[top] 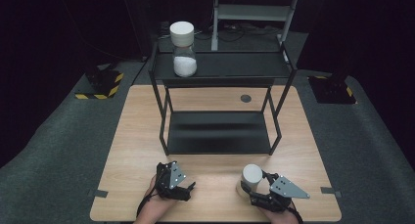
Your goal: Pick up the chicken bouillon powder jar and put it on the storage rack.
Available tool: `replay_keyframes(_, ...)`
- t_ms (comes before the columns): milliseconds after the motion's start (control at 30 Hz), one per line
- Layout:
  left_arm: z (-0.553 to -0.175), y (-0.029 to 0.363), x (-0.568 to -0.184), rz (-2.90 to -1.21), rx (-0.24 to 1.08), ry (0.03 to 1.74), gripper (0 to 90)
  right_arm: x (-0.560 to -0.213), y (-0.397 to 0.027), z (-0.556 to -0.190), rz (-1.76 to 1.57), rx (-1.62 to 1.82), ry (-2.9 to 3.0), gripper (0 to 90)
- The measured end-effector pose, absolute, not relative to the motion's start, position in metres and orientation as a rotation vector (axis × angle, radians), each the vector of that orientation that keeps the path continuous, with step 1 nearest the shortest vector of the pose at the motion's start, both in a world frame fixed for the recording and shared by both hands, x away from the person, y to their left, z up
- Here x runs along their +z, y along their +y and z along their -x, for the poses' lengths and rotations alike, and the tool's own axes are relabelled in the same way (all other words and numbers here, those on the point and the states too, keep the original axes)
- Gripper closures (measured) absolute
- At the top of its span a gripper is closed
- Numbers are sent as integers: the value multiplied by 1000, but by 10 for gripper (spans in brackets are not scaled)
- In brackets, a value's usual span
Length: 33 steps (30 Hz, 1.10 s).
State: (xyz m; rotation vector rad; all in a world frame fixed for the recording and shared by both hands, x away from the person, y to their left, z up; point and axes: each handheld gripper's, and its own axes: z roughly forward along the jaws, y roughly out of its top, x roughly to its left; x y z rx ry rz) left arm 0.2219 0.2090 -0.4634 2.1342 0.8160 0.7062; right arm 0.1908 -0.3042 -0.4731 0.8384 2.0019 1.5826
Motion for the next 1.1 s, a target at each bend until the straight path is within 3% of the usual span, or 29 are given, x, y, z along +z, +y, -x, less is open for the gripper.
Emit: replay_keyframes(1100,-222,213,-464,-2121,694,817,8,-463,-301,-187,-855,1591,1949,335)
